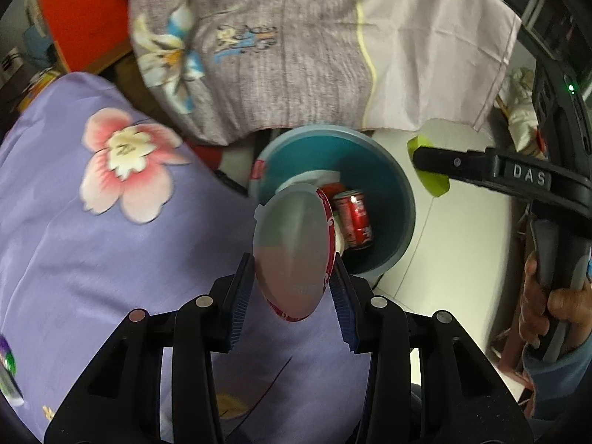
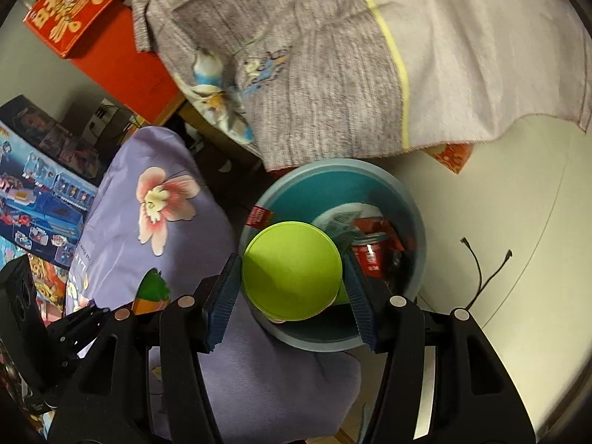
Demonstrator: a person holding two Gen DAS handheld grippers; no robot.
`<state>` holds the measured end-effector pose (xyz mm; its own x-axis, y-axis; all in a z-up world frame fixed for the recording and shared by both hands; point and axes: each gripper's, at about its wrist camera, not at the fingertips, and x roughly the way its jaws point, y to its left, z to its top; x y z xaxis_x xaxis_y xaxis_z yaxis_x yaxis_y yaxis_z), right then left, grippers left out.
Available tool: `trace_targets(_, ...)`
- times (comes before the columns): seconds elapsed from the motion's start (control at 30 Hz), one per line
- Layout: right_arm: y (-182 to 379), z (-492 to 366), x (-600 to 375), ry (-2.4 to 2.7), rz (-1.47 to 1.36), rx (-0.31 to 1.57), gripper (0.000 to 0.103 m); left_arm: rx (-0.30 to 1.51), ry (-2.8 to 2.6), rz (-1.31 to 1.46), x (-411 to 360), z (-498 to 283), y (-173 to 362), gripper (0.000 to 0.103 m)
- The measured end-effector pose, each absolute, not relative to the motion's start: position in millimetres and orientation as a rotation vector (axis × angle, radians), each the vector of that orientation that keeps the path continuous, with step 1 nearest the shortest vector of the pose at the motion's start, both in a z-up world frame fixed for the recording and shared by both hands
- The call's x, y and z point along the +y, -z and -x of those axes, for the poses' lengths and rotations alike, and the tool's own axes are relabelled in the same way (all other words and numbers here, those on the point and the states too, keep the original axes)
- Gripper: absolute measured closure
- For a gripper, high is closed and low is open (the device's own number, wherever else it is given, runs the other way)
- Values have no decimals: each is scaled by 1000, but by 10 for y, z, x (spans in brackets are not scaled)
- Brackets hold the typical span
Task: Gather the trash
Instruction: 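Carry the egg capsule and lid over the teal bucket and release both, then move both open tools back over the tablecloth toward the bottle and egg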
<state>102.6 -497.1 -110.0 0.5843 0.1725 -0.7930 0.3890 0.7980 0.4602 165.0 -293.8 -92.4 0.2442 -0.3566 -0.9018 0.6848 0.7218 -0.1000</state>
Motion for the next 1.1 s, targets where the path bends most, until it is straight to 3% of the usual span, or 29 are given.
trace_targets(0.37,1274,-1090,-5180,201,-695,1009,49,1166,817,-362,-3615,-1890,1265,59)
trace_targets(0.43,1300,-1122,-5197,210,-692,1018,49,1178,820,-358,-3671,-1930,1326,52)
trace_targets(0.67,1365,-1252,-5163,204,-688,1037,49,1211,788,-326,-3550,-2079,1406,47)
trace_targets(0.83,1397,-1331,-5108,193,-683,1050,49,1188,754,-296,-3351,-2098,1335,24)
trace_targets(0.93,1434,-1373,-5057,182,-681,1069,49,1175,744,-281,-3243,-2065,1278,20)
trace_targets(1.1,1458,-1420,-4993,168,-687,1081,40,1177,744,-258,-3129,-2019,1233,16)
